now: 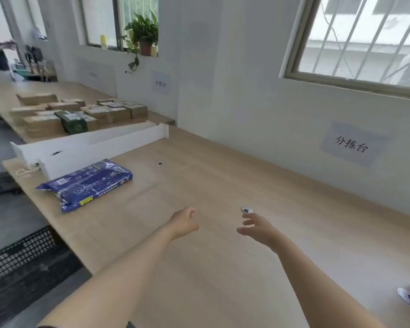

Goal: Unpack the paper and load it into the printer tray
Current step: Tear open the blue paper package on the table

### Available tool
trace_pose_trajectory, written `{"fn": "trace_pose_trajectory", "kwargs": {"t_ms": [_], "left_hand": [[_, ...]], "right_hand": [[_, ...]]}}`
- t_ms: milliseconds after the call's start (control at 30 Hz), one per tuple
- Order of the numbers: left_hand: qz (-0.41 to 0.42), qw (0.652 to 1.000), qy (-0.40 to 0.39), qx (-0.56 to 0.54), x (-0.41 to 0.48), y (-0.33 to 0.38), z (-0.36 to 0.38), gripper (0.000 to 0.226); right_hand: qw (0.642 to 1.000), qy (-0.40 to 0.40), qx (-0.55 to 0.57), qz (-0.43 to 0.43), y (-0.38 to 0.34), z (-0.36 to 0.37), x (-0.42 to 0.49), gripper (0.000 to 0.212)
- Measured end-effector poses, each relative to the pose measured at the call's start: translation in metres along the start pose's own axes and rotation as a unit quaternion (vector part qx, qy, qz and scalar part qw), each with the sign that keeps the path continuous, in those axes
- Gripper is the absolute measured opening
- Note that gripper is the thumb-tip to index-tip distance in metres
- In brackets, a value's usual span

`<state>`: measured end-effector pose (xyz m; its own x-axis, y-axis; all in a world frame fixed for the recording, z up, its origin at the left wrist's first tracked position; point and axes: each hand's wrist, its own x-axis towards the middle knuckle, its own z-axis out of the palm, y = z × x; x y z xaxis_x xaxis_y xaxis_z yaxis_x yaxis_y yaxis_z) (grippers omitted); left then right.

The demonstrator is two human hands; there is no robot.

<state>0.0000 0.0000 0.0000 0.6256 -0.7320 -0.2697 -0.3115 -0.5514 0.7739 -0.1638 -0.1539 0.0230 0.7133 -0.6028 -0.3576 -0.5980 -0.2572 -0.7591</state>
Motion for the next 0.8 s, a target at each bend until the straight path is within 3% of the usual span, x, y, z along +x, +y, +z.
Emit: {"fn": "trace_pose_trajectory", "kwargs": {"t_ms": [167, 467, 567, 800], "left_hand": [[-0.031, 0.999, 0.037, -0.018, -0.009, -0.043, -0.053, 0.075], [-0.060, 0.992, 0.112, -0.011, -0.002, -0.146, -0.197, 0.045], [-0.069, 0.990, 0.121, -0.025, -0.001, -0.181, -0.237, 0.058], [-0.094, 0.985, 0.135, -0.052, -0.004, -0.252, -0.299, 0.063]], "right_hand": [[0.999, -0.024, -0.035, -0.017, -0.039, 0.047, 0.023, 0.056], [0.995, -0.025, -0.074, -0.057, -0.141, 0.151, 0.073, 0.057], [0.996, -0.027, -0.064, -0.054, -0.170, 0.184, 0.086, 0.056], [0.992, -0.034, -0.101, -0.065, -0.218, 0.261, 0.109, 0.055]]}}
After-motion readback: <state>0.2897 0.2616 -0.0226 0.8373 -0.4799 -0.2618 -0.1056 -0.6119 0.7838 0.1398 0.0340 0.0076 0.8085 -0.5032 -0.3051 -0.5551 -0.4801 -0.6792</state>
